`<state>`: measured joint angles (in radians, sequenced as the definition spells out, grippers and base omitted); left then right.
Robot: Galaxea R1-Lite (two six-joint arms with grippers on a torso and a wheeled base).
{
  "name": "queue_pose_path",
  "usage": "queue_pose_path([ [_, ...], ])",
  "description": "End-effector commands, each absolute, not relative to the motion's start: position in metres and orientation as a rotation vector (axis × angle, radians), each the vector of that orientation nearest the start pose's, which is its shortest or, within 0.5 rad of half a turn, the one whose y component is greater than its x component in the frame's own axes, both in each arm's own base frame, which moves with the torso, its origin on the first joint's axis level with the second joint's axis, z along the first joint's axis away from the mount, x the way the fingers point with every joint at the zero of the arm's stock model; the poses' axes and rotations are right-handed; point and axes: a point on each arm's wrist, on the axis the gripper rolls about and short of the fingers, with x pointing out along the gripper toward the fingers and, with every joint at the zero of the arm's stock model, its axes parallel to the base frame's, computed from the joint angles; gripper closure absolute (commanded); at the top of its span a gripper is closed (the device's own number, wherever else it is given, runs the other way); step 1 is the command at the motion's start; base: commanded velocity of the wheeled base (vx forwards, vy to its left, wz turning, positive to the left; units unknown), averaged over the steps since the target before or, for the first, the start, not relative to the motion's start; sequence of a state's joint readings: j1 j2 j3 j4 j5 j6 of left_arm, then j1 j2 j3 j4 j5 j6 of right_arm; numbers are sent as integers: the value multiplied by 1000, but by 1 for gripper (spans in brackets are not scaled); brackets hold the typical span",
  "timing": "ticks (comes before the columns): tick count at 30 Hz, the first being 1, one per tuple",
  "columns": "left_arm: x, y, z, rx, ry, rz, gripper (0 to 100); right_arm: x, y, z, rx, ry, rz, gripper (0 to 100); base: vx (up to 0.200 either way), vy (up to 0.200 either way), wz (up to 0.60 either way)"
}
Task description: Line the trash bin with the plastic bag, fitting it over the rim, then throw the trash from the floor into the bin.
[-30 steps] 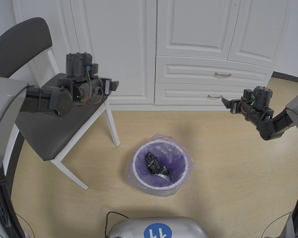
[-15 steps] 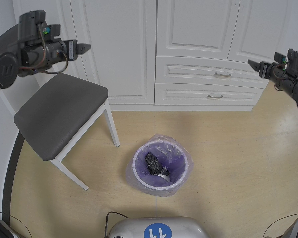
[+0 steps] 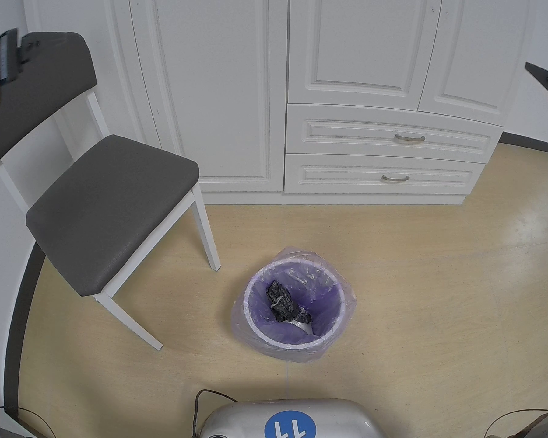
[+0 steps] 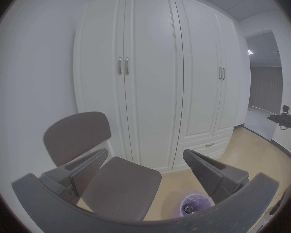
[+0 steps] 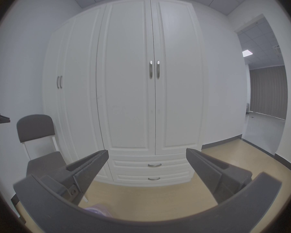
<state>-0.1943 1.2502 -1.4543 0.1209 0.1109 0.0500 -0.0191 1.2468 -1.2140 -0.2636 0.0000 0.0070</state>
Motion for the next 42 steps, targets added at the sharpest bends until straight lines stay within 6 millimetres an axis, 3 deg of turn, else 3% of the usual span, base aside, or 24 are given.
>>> queue_pose_path([
  [1,51,-5,391,18,-209,-25,0,64,-2,379,8,-381,-58,0,0,0,0],
  [8,14,3,390,-8,-286,87,0,-13,-1,364,13,-382,-90,0,0,0,0],
  [10,1,5,388,-15,-312,90,0,-30,-1,360,12,-394,-93,0,0,0,0],
  [12,1,5,388,-15,-312,90,0,-30,-1,360,12,-394,-93,0,0,0,0],
  [13,-26,8,381,-12,-333,118,0,-59,-1,351,19,-433,-112,0,0,0,0],
  [15,-46,9,378,-8,-346,146,0,-79,-1,344,25,-445,-140,0,0,0,0],
  [21,-84,7,369,-2,-363,202,0,-134,0,329,34,-460,-174,0,0,0,0],
  [22,-84,7,369,-2,-363,202,0,-134,0,329,34,-460,-174,0,0,0,0],
  [26,-111,6,360,1,-383,222,0,-174,0,307,38,-477,-190,0,0,0,0],
  [35,-156,8,337,1,-394,194,0,-241,-2,256,46,-545,-172,0,0,0,0],
  [39,-166,8,328,0,-401,197,0,-254,-4,244,50,-572,-162,0,0,0,0],
  [42,-177,8,310,3,-375,194,0,-259,-4,242,68,-594,-162,0,0,0,0],
])
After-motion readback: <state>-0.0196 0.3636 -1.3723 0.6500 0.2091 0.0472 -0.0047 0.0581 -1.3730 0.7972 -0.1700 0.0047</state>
